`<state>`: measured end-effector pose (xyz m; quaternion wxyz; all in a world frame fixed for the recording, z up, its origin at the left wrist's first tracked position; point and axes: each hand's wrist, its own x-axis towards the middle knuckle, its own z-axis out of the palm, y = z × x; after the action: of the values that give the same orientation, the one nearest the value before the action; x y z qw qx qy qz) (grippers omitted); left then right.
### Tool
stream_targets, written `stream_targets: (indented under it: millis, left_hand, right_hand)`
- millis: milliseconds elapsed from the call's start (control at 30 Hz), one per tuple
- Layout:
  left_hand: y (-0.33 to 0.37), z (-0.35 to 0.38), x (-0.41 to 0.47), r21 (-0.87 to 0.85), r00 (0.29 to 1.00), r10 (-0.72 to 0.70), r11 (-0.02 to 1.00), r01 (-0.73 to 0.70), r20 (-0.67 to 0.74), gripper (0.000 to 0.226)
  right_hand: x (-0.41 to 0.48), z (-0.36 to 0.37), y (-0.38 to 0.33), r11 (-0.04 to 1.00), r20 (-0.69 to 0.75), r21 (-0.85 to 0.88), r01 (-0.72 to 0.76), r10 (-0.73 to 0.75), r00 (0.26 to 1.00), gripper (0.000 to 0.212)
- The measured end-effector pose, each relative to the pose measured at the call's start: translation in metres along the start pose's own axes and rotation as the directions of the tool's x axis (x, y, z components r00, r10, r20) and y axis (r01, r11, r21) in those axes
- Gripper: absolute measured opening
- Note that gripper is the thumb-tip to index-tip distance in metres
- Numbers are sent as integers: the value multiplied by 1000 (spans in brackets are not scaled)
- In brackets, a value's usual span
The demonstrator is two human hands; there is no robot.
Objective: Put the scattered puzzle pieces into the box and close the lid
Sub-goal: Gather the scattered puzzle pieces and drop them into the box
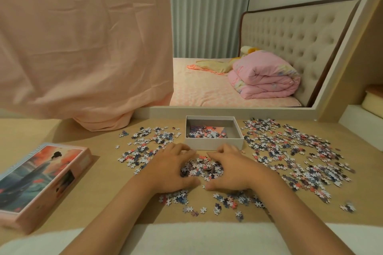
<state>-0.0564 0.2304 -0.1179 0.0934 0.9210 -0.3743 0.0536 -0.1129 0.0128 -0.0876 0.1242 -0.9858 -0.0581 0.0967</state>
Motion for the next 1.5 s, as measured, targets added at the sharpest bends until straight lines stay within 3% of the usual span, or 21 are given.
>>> stream_targets:
  millis: [67,233,400,633,833,900,1000,1100,1167,1333,1500]
  left_hand:
    - [0,2,0,35,997,-1,999,-2,82,78]
    - [3,1,6,-111,1000,24,994,-22,14,56]
    - [0,1,7,-191,999,10,981,-20,-50,42]
    - [-9,-2,9,-323,995,-57,946,29,-77,23]
    - [-14,-3,12,-267,997,-70,961,79,45,44]
    - [-12,-4,14,-241,997,-47,969,61,64,36]
    - [-10,-4,15,-282,998,-50,958,59,38,25]
    - [-8,-4,18,-309,998,-61,949,59,3,19]
    - [-7,-6,20,-329,998,-68,942,60,-13,16]
    - [-4,-22,44,-428,976,-124,903,36,-179,9]
    - [2,-37,97,-468,953,-164,883,27,-254,8]
  right_hand:
    - [5,0,-5,999,63,-53,4,-1,998,102]
    - [25,-5,-20,997,104,-72,19,-12,994,92]
    - [34,-7,-35,999,52,-2,49,-48,997,57]
    - [41,-10,-36,994,-9,107,24,-23,1000,28]
    - [47,-26,-29,981,17,188,53,-58,998,14]
    - [47,-38,-23,965,-16,254,60,-58,998,12]
    - [51,-52,-11,941,-183,326,93,-33,982,11]
    - [62,-53,1,895,-436,425,134,72,897,10]
    - [69,-47,8,903,-529,409,130,118,840,12]
    - [82,-30,26,957,-466,282,63,79,881,19]
    - [82,-31,30,941,-346,334,54,68,936,30]
